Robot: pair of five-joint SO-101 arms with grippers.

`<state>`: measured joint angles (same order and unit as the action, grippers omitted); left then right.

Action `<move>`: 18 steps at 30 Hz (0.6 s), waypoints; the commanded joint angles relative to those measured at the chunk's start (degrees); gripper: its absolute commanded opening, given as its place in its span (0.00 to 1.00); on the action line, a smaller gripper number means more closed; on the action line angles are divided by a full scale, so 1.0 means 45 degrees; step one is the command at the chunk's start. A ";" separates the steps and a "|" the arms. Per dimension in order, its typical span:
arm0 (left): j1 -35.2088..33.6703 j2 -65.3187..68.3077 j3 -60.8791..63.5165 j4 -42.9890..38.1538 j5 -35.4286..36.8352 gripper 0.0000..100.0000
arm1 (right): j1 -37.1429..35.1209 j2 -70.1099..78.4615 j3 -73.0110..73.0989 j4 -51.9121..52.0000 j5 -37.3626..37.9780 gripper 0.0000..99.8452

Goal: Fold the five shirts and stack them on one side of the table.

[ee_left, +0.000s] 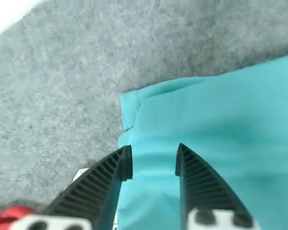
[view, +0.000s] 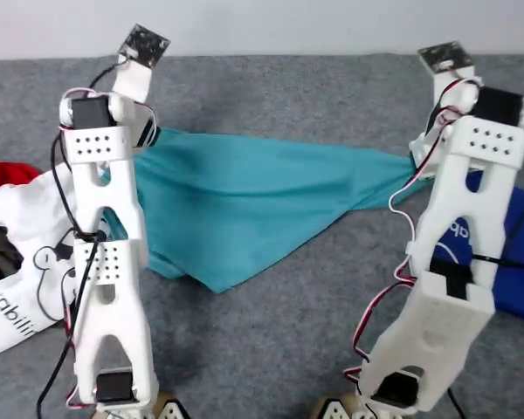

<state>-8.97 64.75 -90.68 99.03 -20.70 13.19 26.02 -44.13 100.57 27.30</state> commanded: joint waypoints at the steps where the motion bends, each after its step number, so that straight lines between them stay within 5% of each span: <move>1: 0.0195 -0.1778 0.0498 0.0352 0.0195 0.15 | -0.0127 -0.1065 -0.0098 0.0518 0.0098 0.01; 7: 0.0918 -0.4532 0.4210 0.0371 0.0195 0.15 | -0.0244 -0.1045 -0.0078 0.0518 0.0078 0.01; 18: 0.3341 -1.1370 1.5072 0.0313 0.0195 0.15 | -0.0381 -0.1026 -0.0039 0.0518 0.0078 0.01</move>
<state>3.60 22.55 -33.80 99.12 -20.35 11.96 25.85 -44.04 100.57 27.30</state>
